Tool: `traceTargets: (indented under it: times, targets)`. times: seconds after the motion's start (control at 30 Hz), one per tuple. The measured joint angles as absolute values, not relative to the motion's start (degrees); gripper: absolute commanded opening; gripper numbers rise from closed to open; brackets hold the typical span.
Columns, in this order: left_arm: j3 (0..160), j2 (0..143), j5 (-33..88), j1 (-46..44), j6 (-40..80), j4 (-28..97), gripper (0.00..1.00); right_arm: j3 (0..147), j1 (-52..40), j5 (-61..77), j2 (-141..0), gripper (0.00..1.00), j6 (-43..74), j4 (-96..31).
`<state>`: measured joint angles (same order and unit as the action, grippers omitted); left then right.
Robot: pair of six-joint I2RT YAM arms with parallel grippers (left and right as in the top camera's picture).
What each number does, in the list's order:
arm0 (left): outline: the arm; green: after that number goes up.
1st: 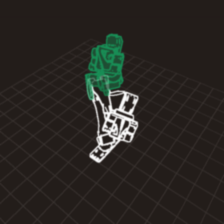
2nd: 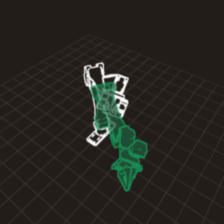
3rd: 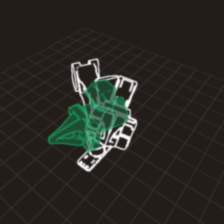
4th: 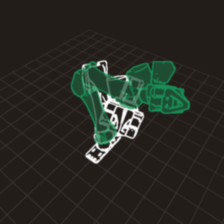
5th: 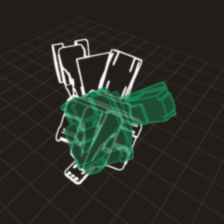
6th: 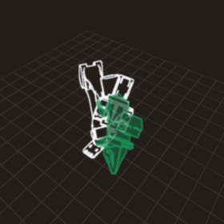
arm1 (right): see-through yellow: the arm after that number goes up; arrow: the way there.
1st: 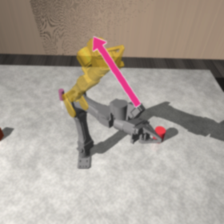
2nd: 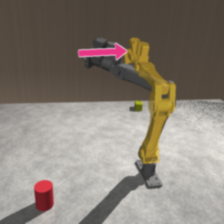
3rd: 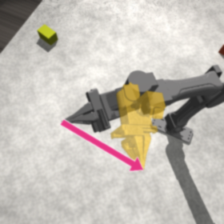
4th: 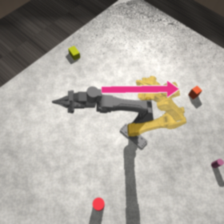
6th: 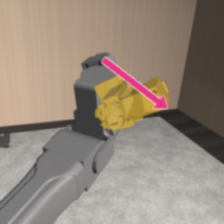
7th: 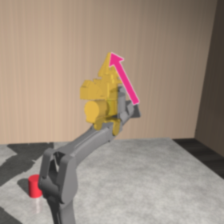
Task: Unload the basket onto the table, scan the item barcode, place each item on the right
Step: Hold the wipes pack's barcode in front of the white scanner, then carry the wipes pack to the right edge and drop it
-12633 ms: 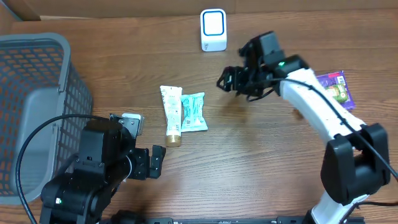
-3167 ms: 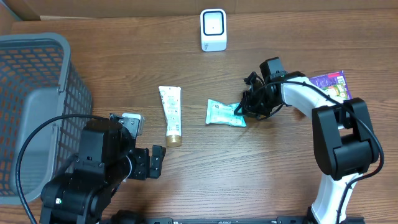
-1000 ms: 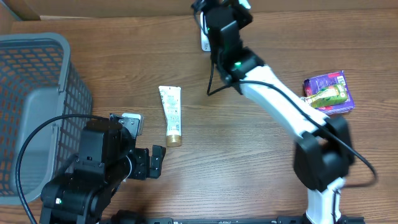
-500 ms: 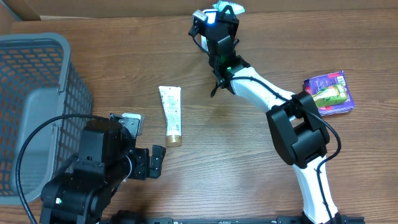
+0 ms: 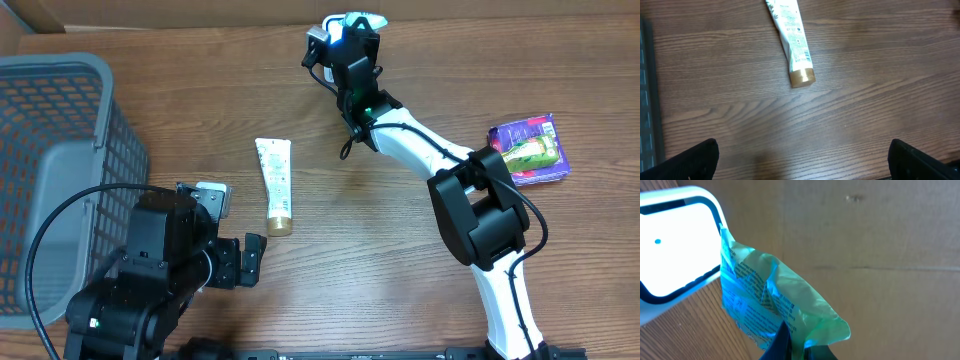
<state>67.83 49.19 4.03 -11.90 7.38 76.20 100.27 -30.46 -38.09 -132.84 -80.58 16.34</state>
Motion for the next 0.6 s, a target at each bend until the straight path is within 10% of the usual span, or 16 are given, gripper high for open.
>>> traceTargets:
  times: [0.6]
  targets:
    - [67.83,49.19,4.01,-11.9,7.38,76.2,0.99,100.27,-31.22,-37.93,-132.81,0.04,-79.07,16.93]
